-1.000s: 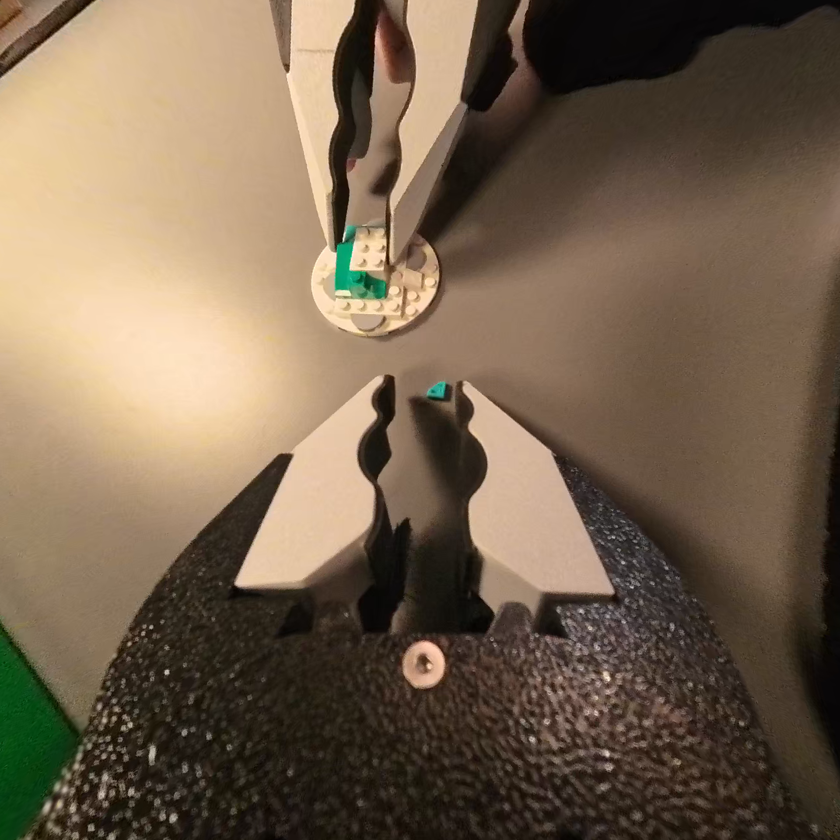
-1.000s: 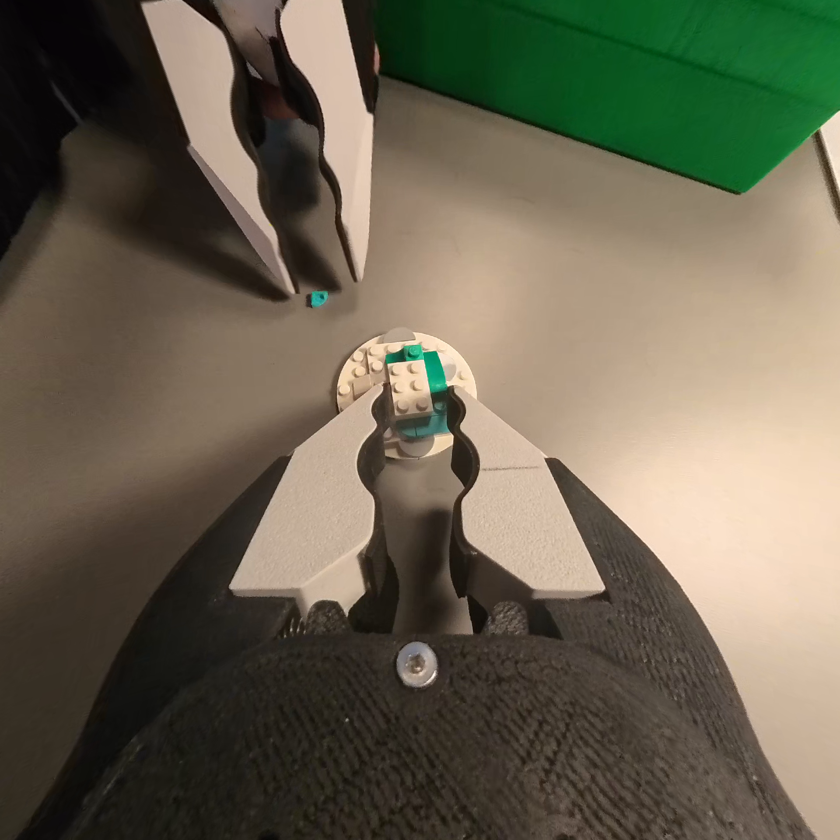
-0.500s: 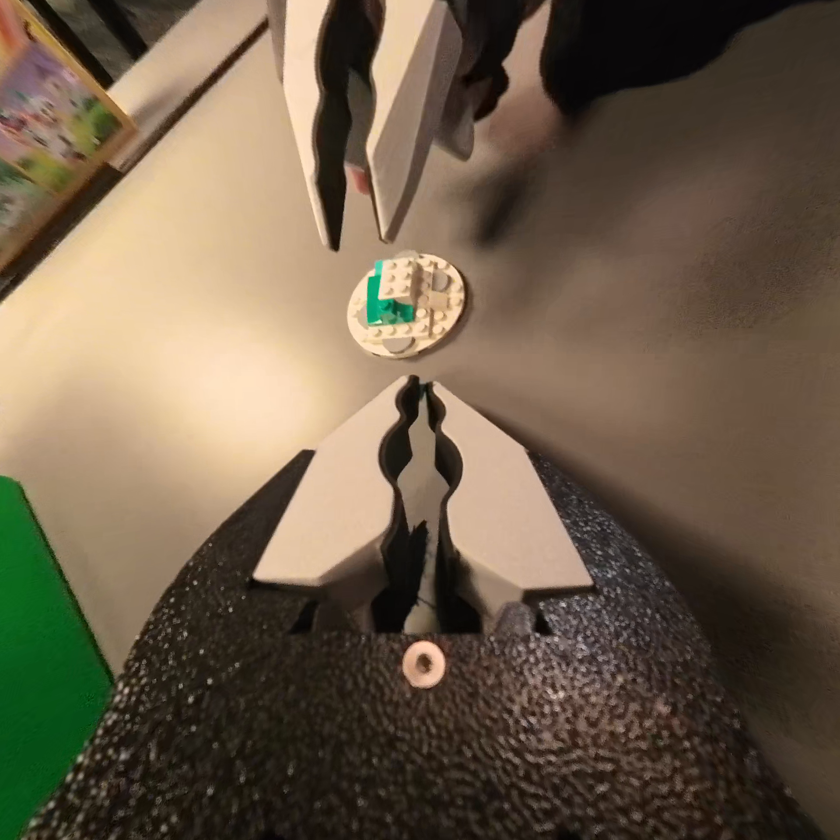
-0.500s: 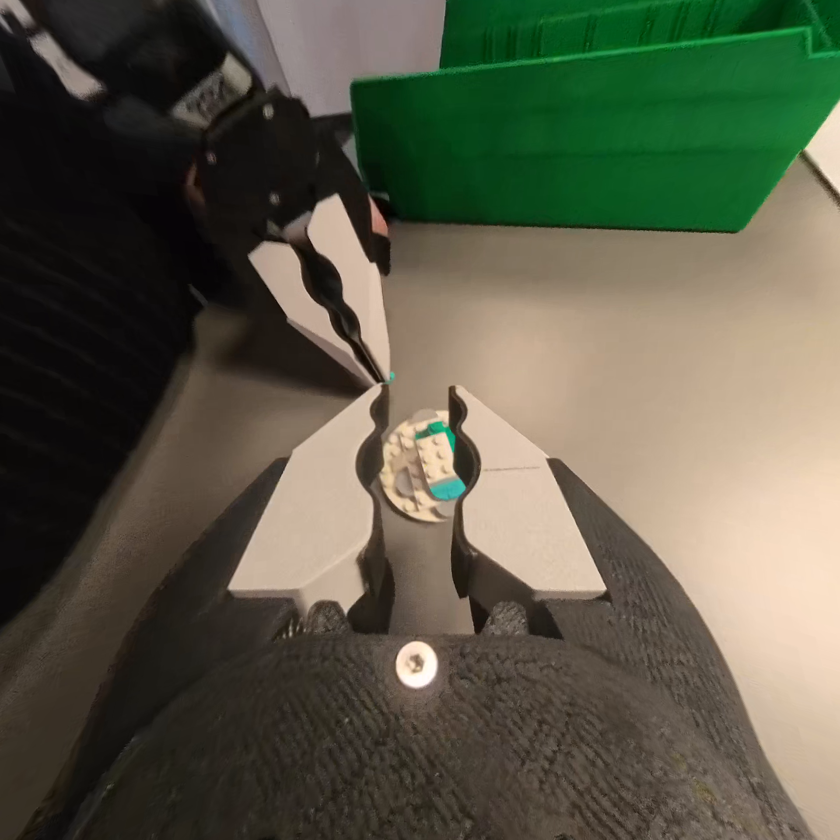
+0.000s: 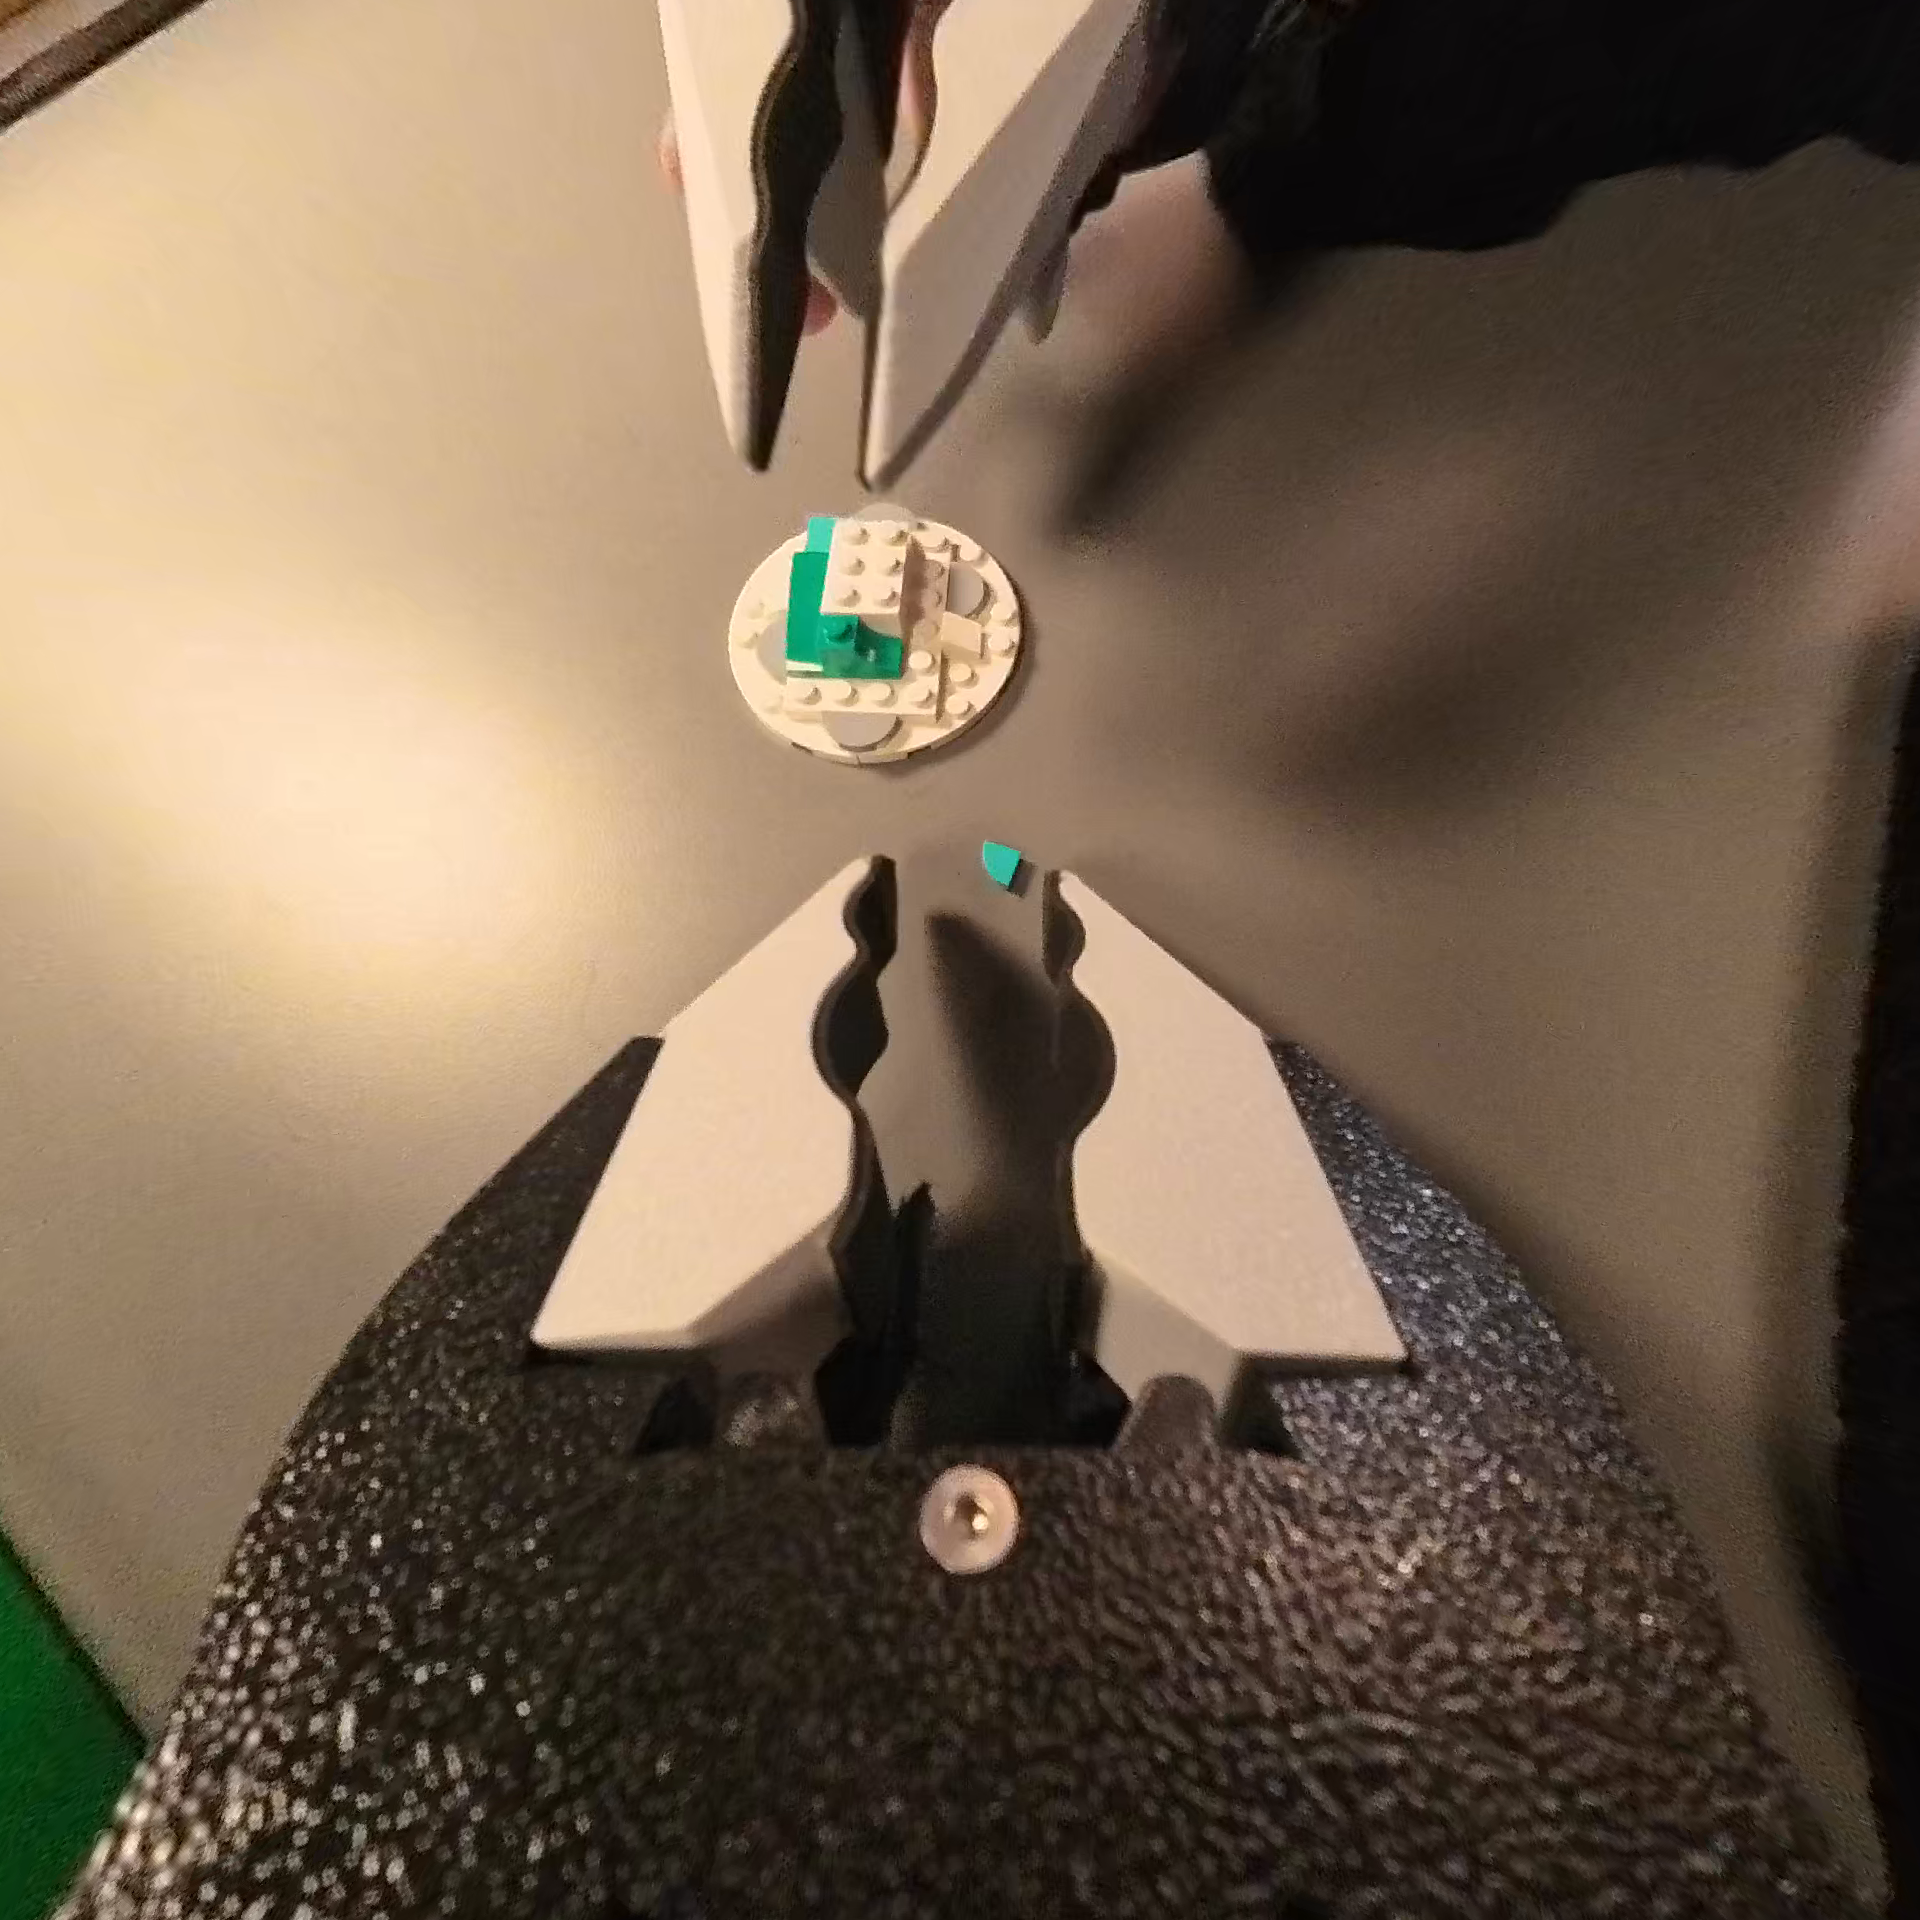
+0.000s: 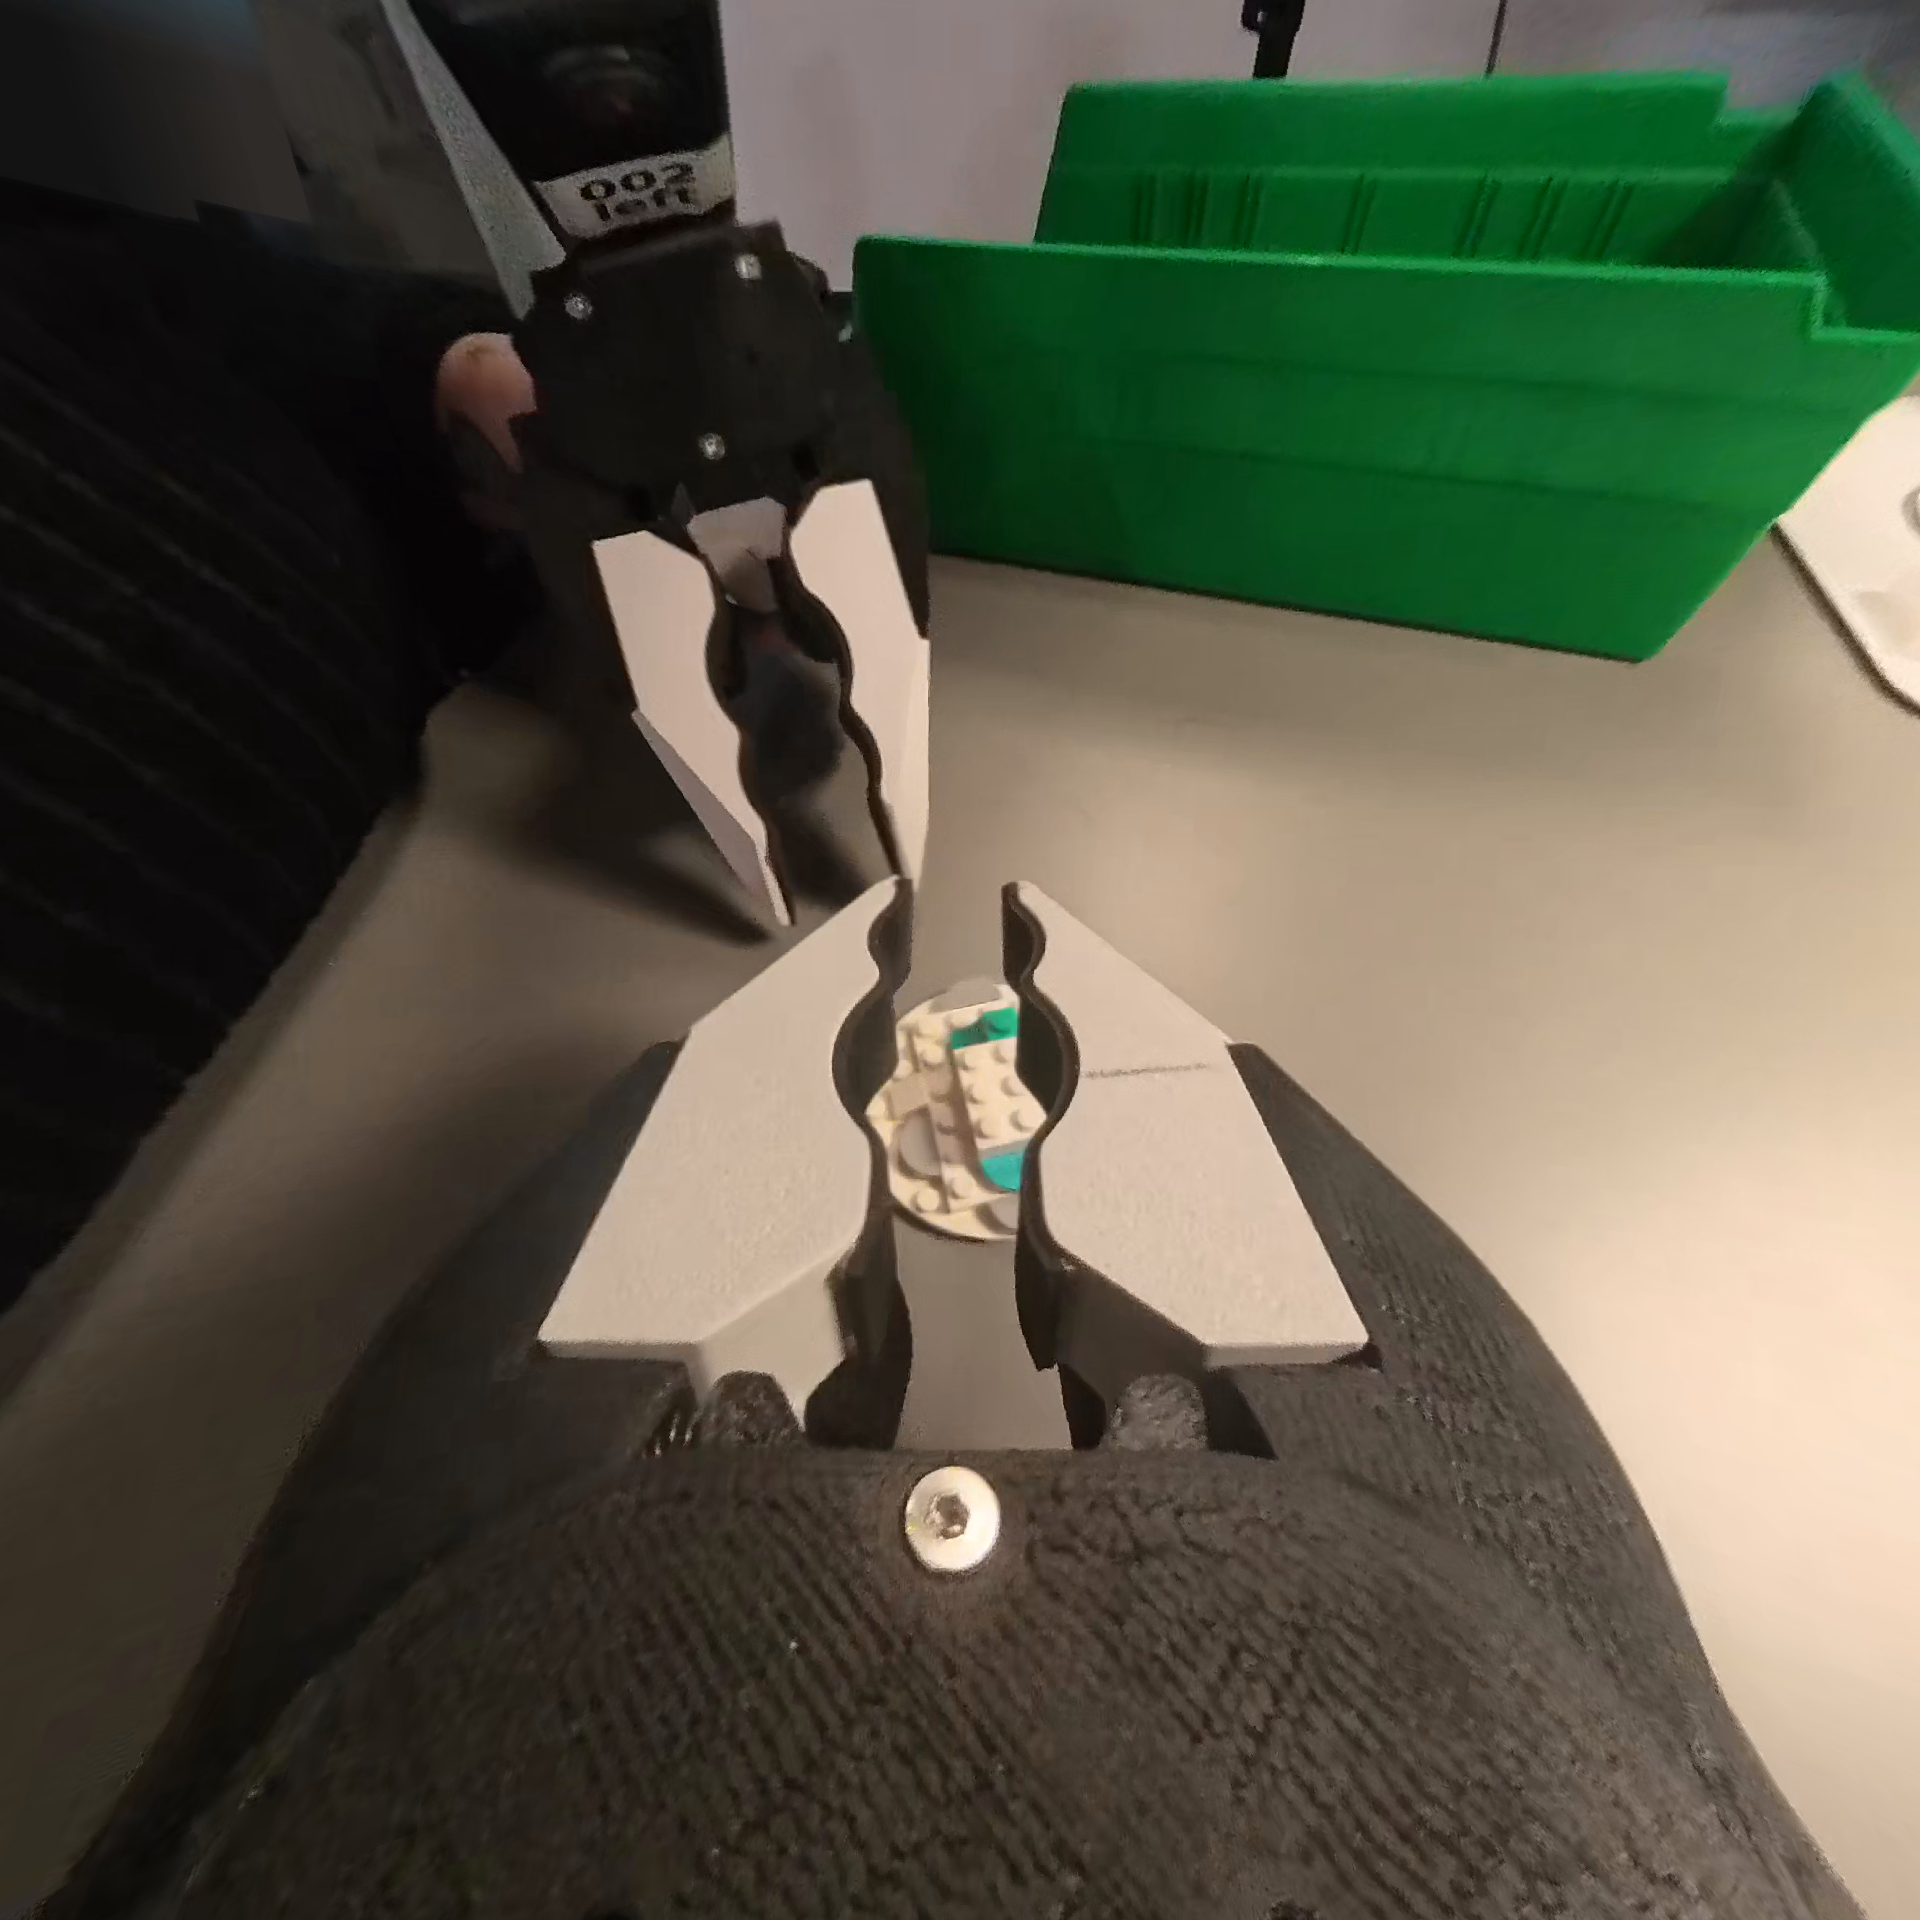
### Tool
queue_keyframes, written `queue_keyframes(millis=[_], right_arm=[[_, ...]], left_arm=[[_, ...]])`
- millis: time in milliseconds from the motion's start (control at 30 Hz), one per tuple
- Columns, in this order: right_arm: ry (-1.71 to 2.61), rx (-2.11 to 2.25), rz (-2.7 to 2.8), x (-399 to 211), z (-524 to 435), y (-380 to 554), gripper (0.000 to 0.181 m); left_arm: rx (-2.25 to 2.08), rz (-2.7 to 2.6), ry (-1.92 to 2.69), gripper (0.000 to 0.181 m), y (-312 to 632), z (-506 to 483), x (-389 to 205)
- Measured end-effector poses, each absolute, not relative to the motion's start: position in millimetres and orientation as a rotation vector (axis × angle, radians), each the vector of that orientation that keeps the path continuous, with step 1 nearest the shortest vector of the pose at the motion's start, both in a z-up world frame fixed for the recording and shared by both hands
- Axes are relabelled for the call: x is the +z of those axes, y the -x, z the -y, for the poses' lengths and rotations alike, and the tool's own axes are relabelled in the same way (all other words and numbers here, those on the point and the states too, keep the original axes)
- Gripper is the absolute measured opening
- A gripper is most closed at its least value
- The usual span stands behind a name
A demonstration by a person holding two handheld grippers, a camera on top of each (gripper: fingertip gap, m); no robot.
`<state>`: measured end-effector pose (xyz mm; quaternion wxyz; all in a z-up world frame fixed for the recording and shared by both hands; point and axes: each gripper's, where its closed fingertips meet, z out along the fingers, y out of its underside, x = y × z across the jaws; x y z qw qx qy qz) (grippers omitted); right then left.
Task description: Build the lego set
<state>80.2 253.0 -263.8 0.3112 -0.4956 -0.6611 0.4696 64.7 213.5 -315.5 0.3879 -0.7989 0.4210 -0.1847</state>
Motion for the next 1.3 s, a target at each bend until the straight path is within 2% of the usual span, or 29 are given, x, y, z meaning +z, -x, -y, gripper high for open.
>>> queue_keyframes(millis=[200,367,500,767,1300], right_arm=[[1.286,1.151,1.753,-272.0,-267.5,-85.8,0.014],[1.292,1.135,1.877,-287.6,-268.5,-99.3,0.030],[1.263,1.149,1.944,-292.8,-270.3,-104.2,0.043],[1.198,1.095,2.104,-307.2,-266.7,-101.3,0.032],[1.213,1.057,2.102,-309.9,-265.6,-102.6,0.024]], left_arm=[[-0.434,-1.113,2.035,0.011,-68.2,-213.4,-320.9],[-0.454,-1.119,2.034,0.004,-71.6,-213.0,-321.3],[-0.474,-1.122,2.032,0.006,-74.7,-212.6,-321.5],[-0.477,-1.096,2.046,0.004,-76.1,-214.6,-321.7],[-0.431,-1.039,2.030,0.004,-71.2,-220.1,-319.5]])
